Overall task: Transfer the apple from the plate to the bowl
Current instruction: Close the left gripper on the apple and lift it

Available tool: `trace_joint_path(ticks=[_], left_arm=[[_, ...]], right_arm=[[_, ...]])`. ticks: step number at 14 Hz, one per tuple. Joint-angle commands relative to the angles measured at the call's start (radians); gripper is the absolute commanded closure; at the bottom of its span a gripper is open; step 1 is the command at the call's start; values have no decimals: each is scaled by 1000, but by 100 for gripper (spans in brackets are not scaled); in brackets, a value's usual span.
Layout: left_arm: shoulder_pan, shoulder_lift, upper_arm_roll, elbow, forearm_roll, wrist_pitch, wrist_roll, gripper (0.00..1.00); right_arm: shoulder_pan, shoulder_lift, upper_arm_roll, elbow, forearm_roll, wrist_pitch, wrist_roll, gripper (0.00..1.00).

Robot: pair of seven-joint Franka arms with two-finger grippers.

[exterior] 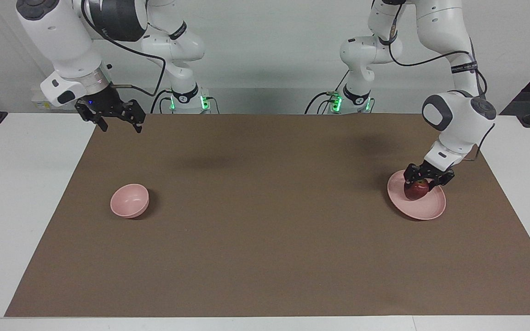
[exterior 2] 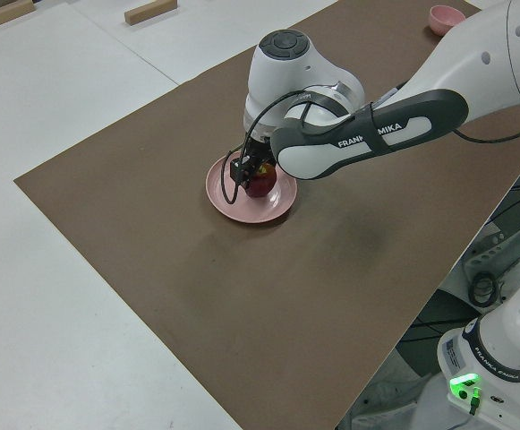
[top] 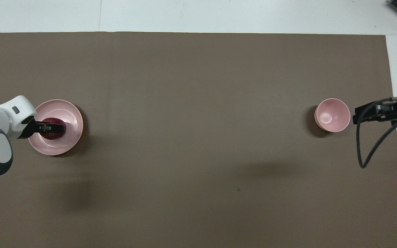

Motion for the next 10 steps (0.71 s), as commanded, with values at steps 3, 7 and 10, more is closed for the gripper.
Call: trace_joint_path(ticks=[3,7,10], left_arm=[[1,0,-2,5,-12,14,6,100],[-8,-10,-3,45,-12,9,-3,100],[-45,-29,-6,64,-14,-37,-7,100]], right_arm=[[-3,-6,-3,-10,28,15,-22,0],[-3,-6,-3,-9,28,16,-22,0],[-3,-6,-3,-9,26,16,-31,0]])
